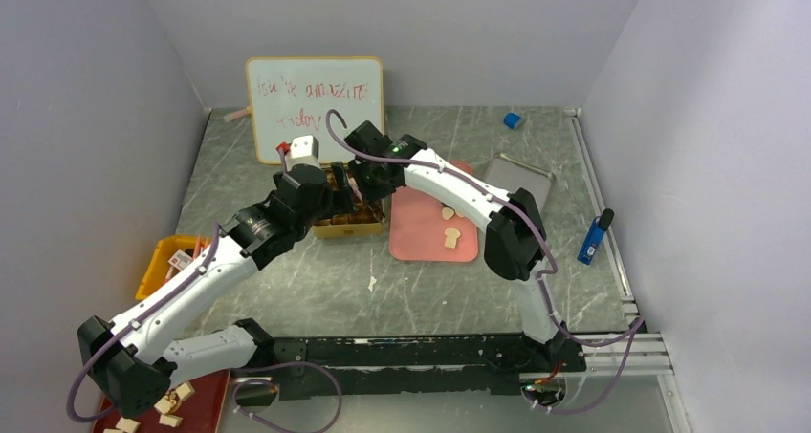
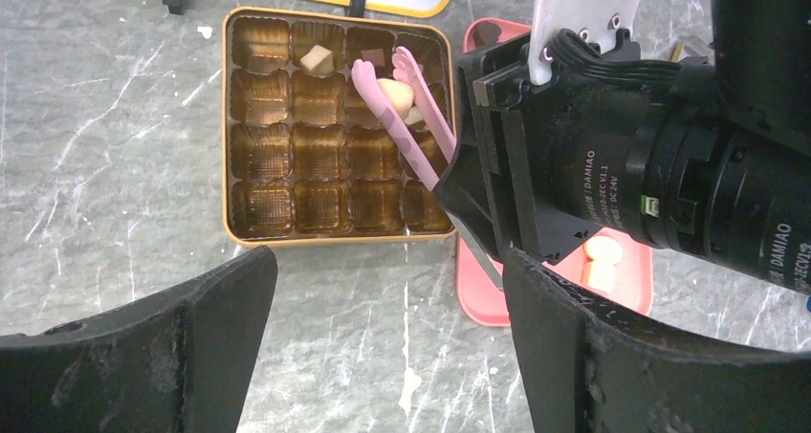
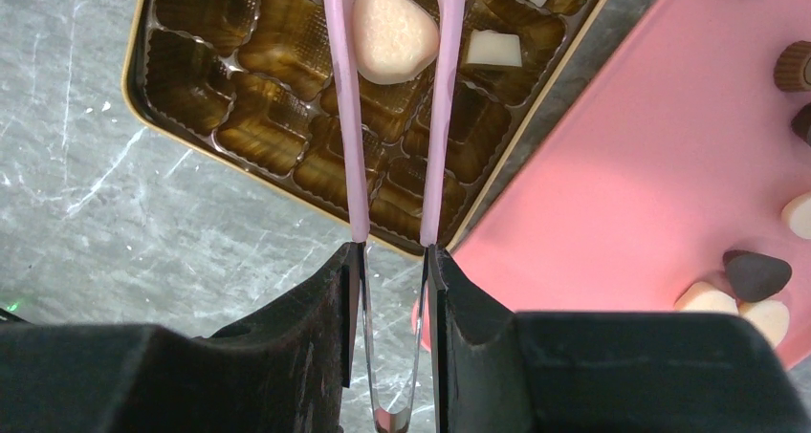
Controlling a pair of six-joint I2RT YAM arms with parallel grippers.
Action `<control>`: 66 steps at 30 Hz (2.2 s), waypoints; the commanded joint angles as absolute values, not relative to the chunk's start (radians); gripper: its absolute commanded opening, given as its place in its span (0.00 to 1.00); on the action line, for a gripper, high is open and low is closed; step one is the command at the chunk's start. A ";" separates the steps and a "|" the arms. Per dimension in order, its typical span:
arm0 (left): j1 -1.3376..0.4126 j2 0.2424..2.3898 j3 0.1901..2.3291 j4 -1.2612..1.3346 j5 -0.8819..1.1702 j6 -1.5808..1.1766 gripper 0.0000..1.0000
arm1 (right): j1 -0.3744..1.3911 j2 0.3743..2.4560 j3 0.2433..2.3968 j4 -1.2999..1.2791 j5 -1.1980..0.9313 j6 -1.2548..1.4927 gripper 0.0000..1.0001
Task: Pack the chocolate
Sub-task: Pick up the fake chocolate from the plate, then place the fake chocolate in the packing box.
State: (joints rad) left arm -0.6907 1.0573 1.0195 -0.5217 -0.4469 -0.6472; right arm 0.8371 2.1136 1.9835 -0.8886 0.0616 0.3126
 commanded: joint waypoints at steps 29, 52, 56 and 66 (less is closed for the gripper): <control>-0.695 1.059 1.029 -0.510 -0.471 -0.635 0.93 | 0.844 2.138 2.027 -0.848 0.054 0.296 0.37; -0.695 1.076 1.035 -0.493 -0.458 -0.626 0.93 | 0.809 2.037 1.958 -0.833 0.131 0.295 0.36; -0.695 1.083 1.038 -0.489 -0.446 -0.625 0.93 | 0.780 1.965 1.870 -0.818 0.155 0.303 0.35; -0.695 1.113 1.038 -0.467 -0.408 -0.611 0.93 | 0.717 1.748 1.575 -0.767 0.202 0.344 0.35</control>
State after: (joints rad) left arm -0.6907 1.1019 1.0195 -0.5121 -0.4324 -0.6285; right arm 0.7322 1.8488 1.6596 -0.8223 0.1642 0.3168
